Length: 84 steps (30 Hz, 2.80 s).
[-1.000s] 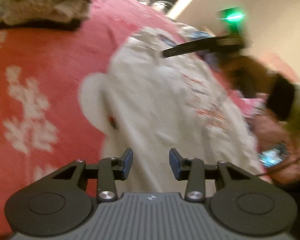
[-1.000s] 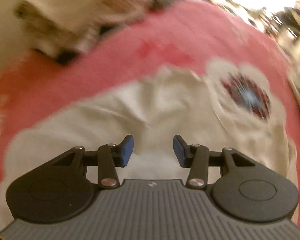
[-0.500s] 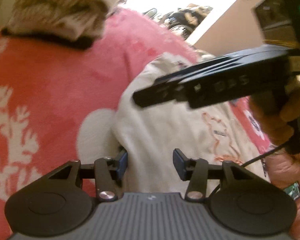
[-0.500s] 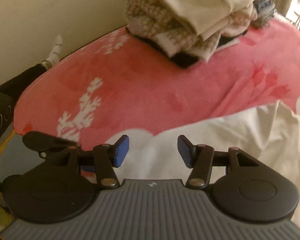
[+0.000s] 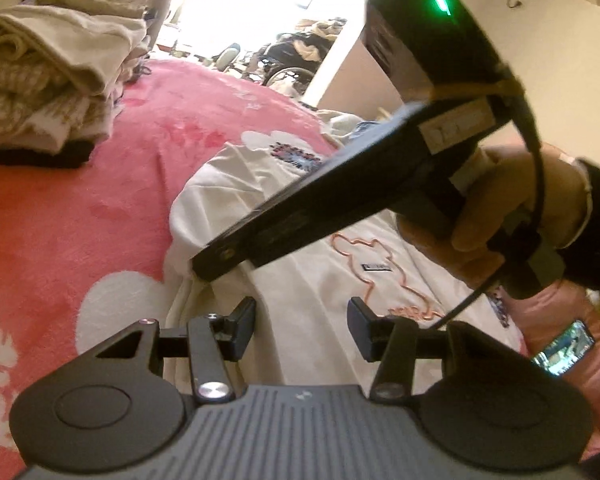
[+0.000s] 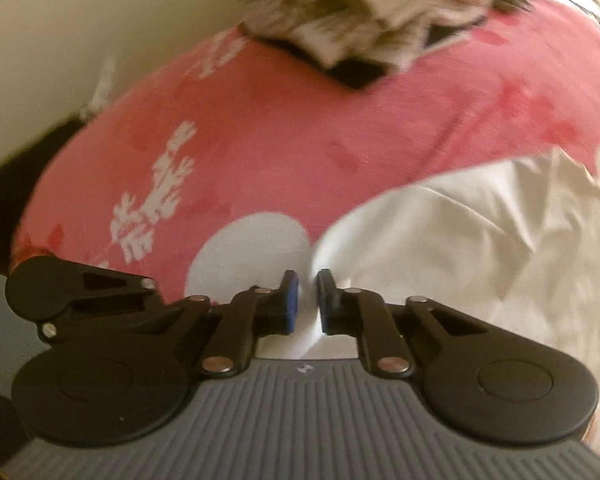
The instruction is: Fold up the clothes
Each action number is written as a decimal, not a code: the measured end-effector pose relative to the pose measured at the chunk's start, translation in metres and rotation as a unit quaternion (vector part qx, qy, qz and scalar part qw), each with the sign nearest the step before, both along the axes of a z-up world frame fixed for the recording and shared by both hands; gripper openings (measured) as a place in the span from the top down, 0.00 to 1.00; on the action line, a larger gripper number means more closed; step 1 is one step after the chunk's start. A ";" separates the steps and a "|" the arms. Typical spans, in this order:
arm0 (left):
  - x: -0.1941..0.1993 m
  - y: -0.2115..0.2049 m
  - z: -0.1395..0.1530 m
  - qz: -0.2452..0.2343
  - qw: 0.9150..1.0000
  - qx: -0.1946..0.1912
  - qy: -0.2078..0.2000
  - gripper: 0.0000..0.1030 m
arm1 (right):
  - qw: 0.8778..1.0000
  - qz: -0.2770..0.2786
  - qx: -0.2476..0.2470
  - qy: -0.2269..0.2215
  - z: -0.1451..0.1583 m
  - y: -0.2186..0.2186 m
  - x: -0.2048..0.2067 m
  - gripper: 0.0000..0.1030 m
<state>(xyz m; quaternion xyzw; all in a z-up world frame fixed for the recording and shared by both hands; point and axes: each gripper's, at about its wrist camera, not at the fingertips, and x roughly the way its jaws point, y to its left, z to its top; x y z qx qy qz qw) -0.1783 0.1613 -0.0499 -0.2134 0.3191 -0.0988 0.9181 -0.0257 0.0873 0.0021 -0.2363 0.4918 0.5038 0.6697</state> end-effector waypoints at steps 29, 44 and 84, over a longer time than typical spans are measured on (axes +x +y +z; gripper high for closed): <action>0.093 0.110 -0.058 0.081 0.994 -0.024 0.066 0.56 | 0.955 -0.261 0.100 0.103 -0.028 -0.107 0.105 0.77; 0.084 0.110 -0.055 0.065 0.995 0.013 0.068 0.58 | 0.956 -0.275 0.063 0.085 -0.059 -0.112 0.098 0.99; -0.080 -0.094 -0.006 -0.183 0.934 0.297 0.075 0.54 | 0.985 0.155 0.061 0.037 -0.038 -0.153 -0.118 0.91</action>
